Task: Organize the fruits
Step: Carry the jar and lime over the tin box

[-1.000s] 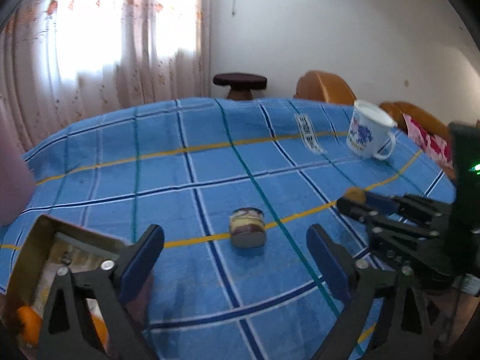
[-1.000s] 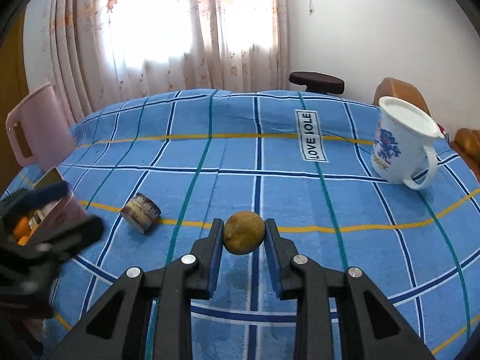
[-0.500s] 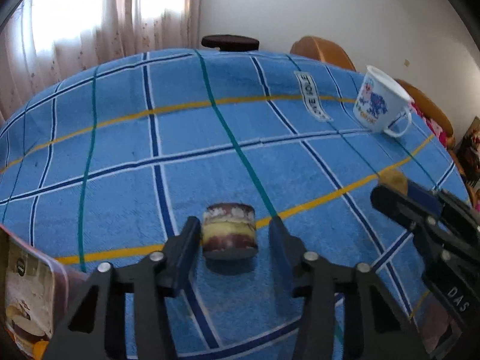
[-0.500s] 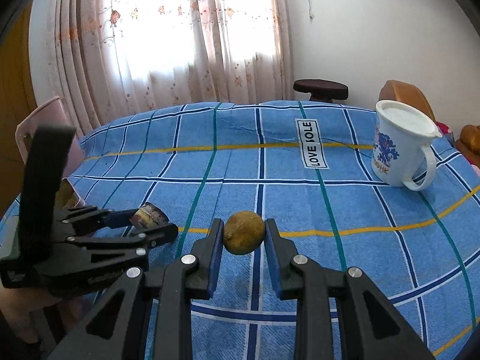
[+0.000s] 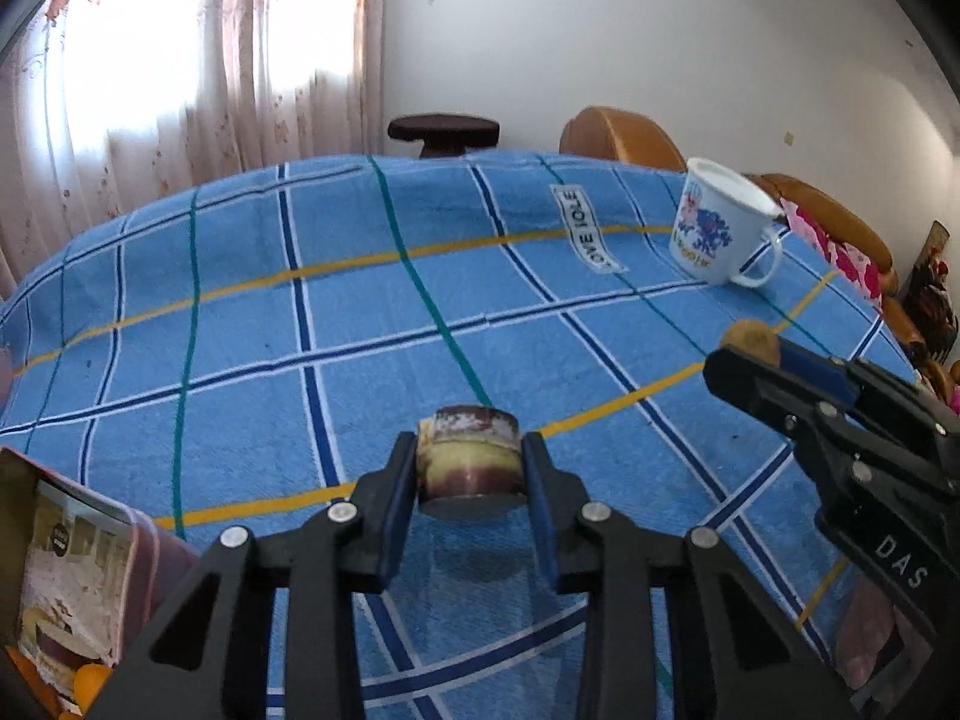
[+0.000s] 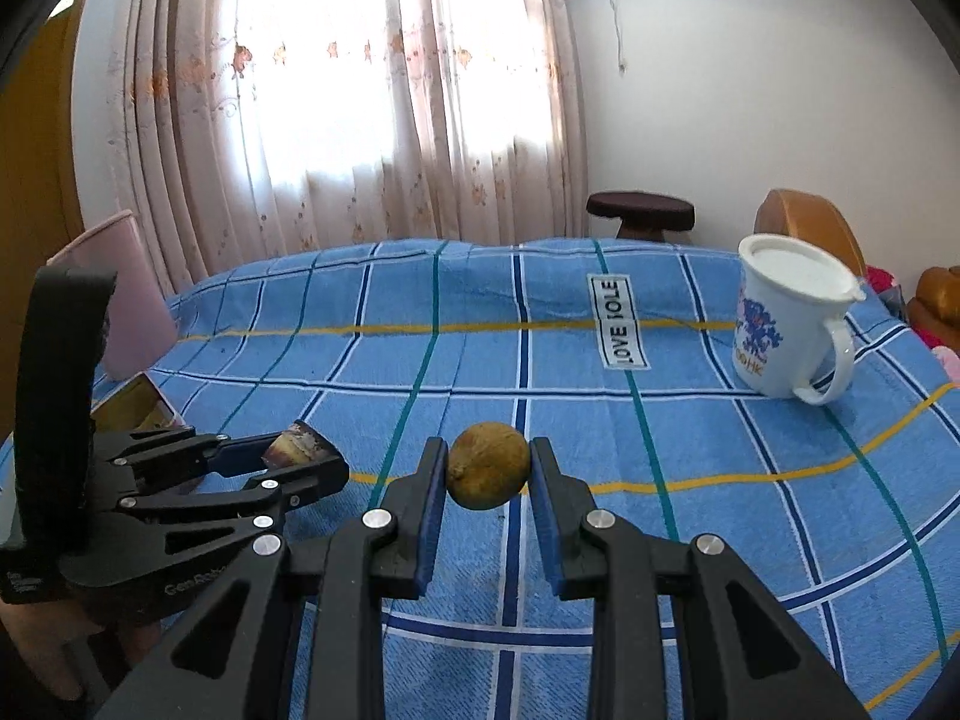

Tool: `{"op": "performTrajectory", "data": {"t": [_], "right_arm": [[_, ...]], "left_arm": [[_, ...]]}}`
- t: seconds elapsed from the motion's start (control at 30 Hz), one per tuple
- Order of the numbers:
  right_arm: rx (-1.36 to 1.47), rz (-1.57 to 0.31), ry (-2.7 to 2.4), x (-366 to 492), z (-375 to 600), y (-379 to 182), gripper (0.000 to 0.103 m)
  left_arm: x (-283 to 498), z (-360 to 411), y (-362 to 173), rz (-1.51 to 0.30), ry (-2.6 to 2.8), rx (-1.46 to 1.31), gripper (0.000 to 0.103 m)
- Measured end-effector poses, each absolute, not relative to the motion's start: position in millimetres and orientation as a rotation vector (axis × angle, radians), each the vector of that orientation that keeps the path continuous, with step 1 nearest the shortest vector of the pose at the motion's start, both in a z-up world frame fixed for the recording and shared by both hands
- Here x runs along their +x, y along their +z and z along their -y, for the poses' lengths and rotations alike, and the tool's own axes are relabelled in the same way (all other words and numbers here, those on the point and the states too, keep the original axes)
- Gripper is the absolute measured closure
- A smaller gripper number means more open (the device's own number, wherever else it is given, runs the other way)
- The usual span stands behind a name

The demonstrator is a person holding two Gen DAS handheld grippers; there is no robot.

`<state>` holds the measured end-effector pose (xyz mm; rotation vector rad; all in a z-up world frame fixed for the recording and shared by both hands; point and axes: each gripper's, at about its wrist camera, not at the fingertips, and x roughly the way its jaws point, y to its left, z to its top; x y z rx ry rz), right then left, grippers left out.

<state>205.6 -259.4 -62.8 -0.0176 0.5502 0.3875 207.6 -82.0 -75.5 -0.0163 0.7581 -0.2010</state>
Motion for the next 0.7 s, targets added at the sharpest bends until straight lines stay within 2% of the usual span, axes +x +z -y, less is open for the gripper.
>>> {"op": "performTrajectory", "data": {"t": [0.7], "right_arm": [[-0.029,-0.441,0.374,186,262,-55,0.074]], "left_arm": [[181,82,-59,-0.607,-0.168,-0.006,0.067]]}}
